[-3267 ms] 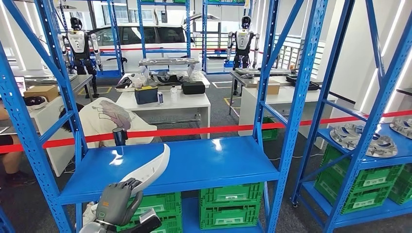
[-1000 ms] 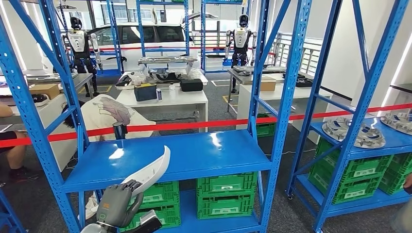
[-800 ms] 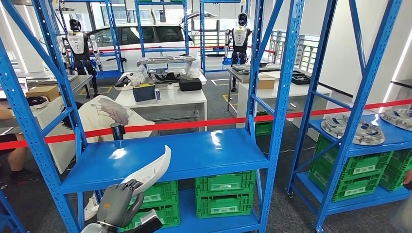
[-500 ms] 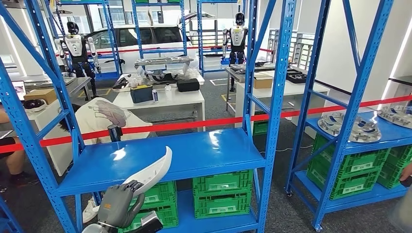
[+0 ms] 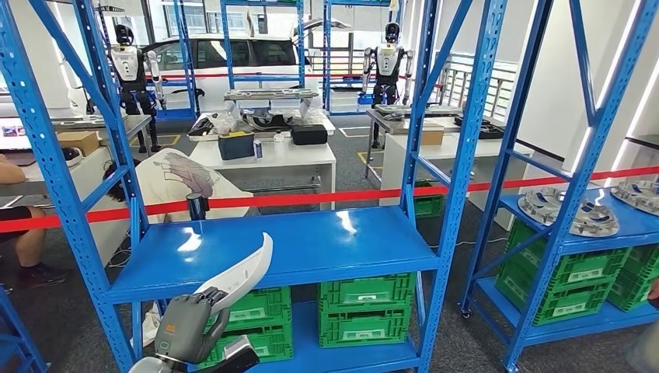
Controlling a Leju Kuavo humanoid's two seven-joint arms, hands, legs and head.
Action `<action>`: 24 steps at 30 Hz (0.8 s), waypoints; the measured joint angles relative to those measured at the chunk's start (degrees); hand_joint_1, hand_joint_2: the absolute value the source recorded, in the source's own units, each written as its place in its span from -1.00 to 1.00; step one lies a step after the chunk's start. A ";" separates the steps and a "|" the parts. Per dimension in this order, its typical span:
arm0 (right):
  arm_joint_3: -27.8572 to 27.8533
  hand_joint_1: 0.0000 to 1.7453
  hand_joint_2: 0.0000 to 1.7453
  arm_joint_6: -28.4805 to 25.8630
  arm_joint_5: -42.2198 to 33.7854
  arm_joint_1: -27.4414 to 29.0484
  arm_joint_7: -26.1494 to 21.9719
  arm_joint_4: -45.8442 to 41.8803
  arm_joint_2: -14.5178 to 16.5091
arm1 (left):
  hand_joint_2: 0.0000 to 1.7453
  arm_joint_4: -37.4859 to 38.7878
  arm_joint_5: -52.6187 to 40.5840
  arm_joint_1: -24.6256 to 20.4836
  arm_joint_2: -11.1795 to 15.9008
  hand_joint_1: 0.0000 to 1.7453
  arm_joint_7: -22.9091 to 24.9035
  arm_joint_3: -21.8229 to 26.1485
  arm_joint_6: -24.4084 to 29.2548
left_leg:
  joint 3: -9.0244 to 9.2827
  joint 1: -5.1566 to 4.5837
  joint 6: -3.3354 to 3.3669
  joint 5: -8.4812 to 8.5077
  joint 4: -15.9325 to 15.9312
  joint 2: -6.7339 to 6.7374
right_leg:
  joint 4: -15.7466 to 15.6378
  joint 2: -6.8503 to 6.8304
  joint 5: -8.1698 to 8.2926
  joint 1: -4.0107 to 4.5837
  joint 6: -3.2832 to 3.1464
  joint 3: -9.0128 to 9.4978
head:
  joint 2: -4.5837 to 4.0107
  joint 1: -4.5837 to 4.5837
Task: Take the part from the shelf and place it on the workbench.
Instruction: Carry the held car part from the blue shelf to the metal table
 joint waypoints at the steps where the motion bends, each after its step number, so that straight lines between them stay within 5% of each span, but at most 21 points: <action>1: -0.01 -1.00 -1.00 -0.02 0.00 -0.01 -0.01 -0.01 -0.01 | 1.00 -0.02 0.00 -0.01 -0.01 1.00 0.00 0.00 0.00 | 0.01 -0.04 -0.03 -0.05 0.06 -0.01 | -4.04 -0.01 1.93 0.07 -0.27 1.95 | 0.00 0.01; 4: 0.01 -1.00 -1.00 -0.02 0.00 -0.09 -0.02 -0.01 -0.02 | 1.00 -0.08 0.00 -0.05 -0.03 1.00 -0.02 0.00 0.00 | -0.16 -0.27 -0.57 -0.16 0.20 -0.07 | -12.02 -0.02 4.26 0.56 -0.95 5.83 | 0.01 -0.01; 8: -0.01 -1.00 -1.00 -0.02 0.00 -0.09 -0.03 -0.01 0.02 | 1.00 -0.16 0.00 -0.14 -0.01 1.00 -0.02 0.00 0.00 | -0.66 -0.27 -1.96 -0.98 1.11 -0.13 | -13.10 0.00 4.35 0.33 -2.03 6.10 | 0.01 -0.04; 12: -0.02 -1.00 -1.00 -0.04 0.00 -0.09 -0.02 -0.01 -0.01 | 1.00 -0.13 0.00 -0.06 0.10 1.00 -0.02 0.00 0.00 | -6.00 0.35 -3.08 -6.84 12.78 -0.14 | -13.40 -0.05 4.45 0.11 -2.71 6.33 | 0.01 -0.20; 14: -0.02 -1.00 -1.00 -0.04 0.00 -0.05 0.00 -0.01 0.00 | 1.00 0.00 0.00 0.16 0.13 1.00 -0.02 0.00 0.00 | -7.12 0.66 -3.36 -6.36 15.09 -0.11 | -13.34 -0.02 4.41 0.08 -2.70 6.35 | 0.01 -0.20; 18: -0.03 -1.00 -1.00 -0.04 0.00 -0.06 -0.01 -0.01 -0.01 | 1.00 0.01 0.00 0.03 0.16 1.00 -0.01 0.00 0.00 | -0.89 0.84 -3.33 -0.14 2.90 -0.02 | -13.02 0.09 4.09 0.02 -2.01 6.37 | 0.01 -0.22; 22: -0.03 -1.00 -1.00 -0.04 0.00 -0.06 -0.02 0.00 0.00 | 1.00 -0.02 0.00 0.01 0.20 1.00 -0.01 0.00 0.00 | 0.06 0.62 -1.97 -0.32 0.19 -0.12 | -12.80 0.05 4.04 0.10 -0.72 6.12 | 0.02 -0.11; 24: -0.03 -1.00 -1.00 -0.04 0.00 -0.07 -0.03 0.00 0.00 | 1.00 -0.10 0.00 -0.07 0.19 1.00 0.00 0.00 0.00 | 0.12 0.70 -1.11 -0.08 -0.12 -0.10 | -10.66 0.00 2.52 -0.02 -0.22 5.19 | 0.02 -0.07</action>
